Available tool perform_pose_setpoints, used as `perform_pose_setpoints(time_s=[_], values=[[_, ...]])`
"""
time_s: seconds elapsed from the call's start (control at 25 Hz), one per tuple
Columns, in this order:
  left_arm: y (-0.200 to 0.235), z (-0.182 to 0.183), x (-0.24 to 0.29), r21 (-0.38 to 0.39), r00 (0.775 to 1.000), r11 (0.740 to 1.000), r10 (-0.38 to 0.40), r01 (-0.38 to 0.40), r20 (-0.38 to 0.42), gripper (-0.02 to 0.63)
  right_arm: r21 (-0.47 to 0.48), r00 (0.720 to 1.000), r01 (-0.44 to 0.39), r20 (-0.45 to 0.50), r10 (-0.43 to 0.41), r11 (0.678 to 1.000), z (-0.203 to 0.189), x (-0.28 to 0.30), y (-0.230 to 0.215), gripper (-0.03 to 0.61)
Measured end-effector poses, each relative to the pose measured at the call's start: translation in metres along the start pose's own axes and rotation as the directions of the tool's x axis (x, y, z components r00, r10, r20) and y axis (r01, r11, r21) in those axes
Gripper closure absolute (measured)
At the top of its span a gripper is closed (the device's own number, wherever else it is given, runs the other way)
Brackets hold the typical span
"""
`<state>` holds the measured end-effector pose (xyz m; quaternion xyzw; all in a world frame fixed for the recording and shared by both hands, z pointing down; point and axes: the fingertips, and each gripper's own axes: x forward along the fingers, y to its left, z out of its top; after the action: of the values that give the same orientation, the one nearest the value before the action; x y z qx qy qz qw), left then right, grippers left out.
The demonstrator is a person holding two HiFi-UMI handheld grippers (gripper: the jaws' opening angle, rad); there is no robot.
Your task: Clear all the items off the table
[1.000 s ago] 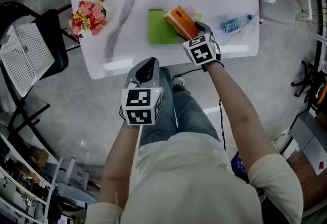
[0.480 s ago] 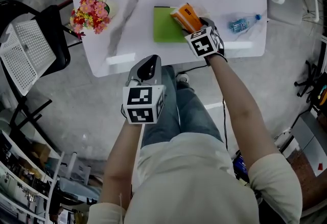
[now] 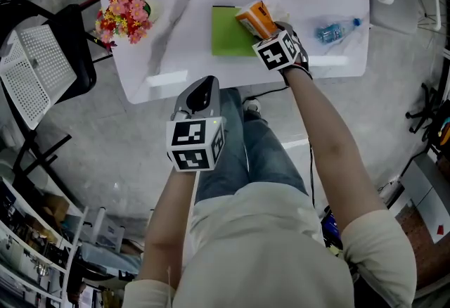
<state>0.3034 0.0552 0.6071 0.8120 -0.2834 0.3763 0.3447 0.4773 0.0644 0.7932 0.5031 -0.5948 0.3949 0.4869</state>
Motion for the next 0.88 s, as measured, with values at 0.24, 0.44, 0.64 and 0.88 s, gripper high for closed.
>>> perform_pose_setpoints(time_s=[0.24, 0.44, 0.64, 0.88], values=[[-0.006, 0.0, -0.002, 0.002, 1.0, 1.0, -0.011, 0.011, 0.007, 0.604, 0.005, 1.0, -0.001, -0.012, 0.001, 1.0, 0.003, -0.004, 0.0, 0.302], [-0.008, 0.001, -0.007, 0.004, 1.0, 1.0, -0.01, 0.01, 0.016, 0.604, 0.025, 1.0, 0.001, -0.01, 0.0, 1.0, -0.001, -0.01, 0.001, 0.316], [-0.012, -0.003, -0.011, 0.005, 1.0, 1.0, -0.006, 0.006, 0.015, 0.604, 0.034, 1.0, -0.001, 0.005, 0.0, 0.999, -0.009, -0.021, 0.002, 0.321], [-0.023, -0.004, -0.018, -0.007, 0.999, 1.0, -0.003, 0.003, 0.033, 0.604, 0.044, 0.999, 0.001, 0.049, -0.003, 0.999, -0.016, -0.043, 0.002, 0.324]])
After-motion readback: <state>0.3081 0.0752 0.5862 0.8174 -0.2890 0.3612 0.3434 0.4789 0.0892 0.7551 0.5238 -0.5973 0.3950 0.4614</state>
